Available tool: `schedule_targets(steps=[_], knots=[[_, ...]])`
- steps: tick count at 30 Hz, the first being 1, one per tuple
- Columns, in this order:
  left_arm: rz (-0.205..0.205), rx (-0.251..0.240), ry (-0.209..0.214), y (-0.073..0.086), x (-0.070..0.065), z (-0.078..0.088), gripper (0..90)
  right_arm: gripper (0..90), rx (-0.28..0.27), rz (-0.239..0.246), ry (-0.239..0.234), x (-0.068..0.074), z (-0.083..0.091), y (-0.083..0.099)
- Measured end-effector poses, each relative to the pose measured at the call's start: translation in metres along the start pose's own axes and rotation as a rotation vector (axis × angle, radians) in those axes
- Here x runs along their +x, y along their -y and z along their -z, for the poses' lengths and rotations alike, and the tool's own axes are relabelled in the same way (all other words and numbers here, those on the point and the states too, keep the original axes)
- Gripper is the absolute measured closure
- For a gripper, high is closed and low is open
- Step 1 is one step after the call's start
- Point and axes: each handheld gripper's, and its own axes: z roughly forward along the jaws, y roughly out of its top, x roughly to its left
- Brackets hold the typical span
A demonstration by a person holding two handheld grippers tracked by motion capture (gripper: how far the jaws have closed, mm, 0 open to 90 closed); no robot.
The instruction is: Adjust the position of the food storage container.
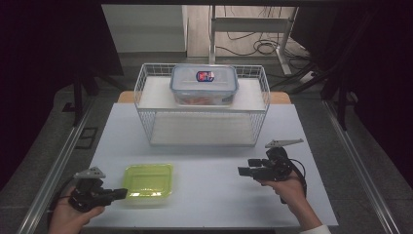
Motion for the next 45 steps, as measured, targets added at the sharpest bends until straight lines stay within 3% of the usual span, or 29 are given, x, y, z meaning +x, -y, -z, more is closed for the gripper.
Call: schedule_targets(steps=[2,6,15,25,38,45], knots=[[0.049,-0.011,-0.016,0.001,0.016,0.003,90.0,33.6,0.0,-0.001,0.001,0.0,0.0,0.0],[0.088,0.016,-0.056,0.002,0.034,-0.002,90.0,33.6,-0.003,-0.008,0.003,-0.001,0.001,0.0],[0.1,0.057,-0.063,-0.002,0.044,-0.02,90.0,33.6,-0.006,-0.015,0.008,-0.003,0.002,0.0],[0.089,0.064,-0.039,-0.01,0.037,-0.03,90.0,33.6,-0.006,-0.014,0.009,-0.002,0.002,0.0],[0.049,0.085,0.019,-0.027,0.018,-0.054,90.0,33.6,-0.008,-0.015,0.009,-0.003,0.003,0.0],[0.038,0.082,0.03,-0.037,0.009,-0.065,90.0,33.6,-0.011,-0.015,0.009,-0.003,0.005,-0.001]])
